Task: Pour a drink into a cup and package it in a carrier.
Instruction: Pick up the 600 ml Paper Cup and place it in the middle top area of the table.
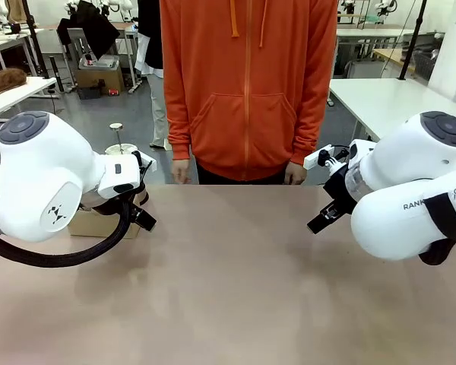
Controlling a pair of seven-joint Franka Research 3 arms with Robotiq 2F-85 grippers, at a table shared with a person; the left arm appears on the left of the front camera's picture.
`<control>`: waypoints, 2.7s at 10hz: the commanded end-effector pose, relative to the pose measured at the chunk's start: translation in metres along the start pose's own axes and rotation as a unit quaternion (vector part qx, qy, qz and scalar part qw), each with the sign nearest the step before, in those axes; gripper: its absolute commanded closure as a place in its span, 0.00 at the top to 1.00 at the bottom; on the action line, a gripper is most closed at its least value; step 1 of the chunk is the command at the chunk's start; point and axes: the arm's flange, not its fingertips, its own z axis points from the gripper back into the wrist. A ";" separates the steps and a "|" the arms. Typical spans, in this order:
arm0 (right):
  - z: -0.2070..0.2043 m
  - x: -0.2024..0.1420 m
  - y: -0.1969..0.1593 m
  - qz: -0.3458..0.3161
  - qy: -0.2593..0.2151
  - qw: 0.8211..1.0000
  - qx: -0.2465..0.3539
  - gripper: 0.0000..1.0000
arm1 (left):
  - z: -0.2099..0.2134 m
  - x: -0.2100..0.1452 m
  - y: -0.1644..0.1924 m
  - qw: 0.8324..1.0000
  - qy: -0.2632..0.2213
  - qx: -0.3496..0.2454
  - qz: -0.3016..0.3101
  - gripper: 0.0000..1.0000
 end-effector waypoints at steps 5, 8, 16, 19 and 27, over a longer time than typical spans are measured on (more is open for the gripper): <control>0.020 0.026 -0.010 0.000 -0.010 1.000 -0.002 1.00 | 0.000 0.000 0.000 1.000 0.000 0.000 0.000 1.00; 0.079 0.096 -0.080 -0.018 -0.010 0.999 0.044 1.00 | 0.000 0.000 0.000 1.000 0.000 0.000 0.000 1.00; 0.141 -0.056 -0.315 -0.053 -0.236 0.930 0.276 1.00 | 0.000 0.000 0.000 1.000 0.000 0.000 0.000 1.00; 0.113 -0.122 -0.350 -0.026 -0.378 0.879 0.290 1.00 | 0.000 0.000 0.000 1.000 0.000 0.000 0.000 1.00; 0.098 -0.147 -0.352 -0.031 -0.409 0.865 0.289 1.00 | 0.000 0.000 0.000 1.000 0.000 0.000 0.000 1.00</control>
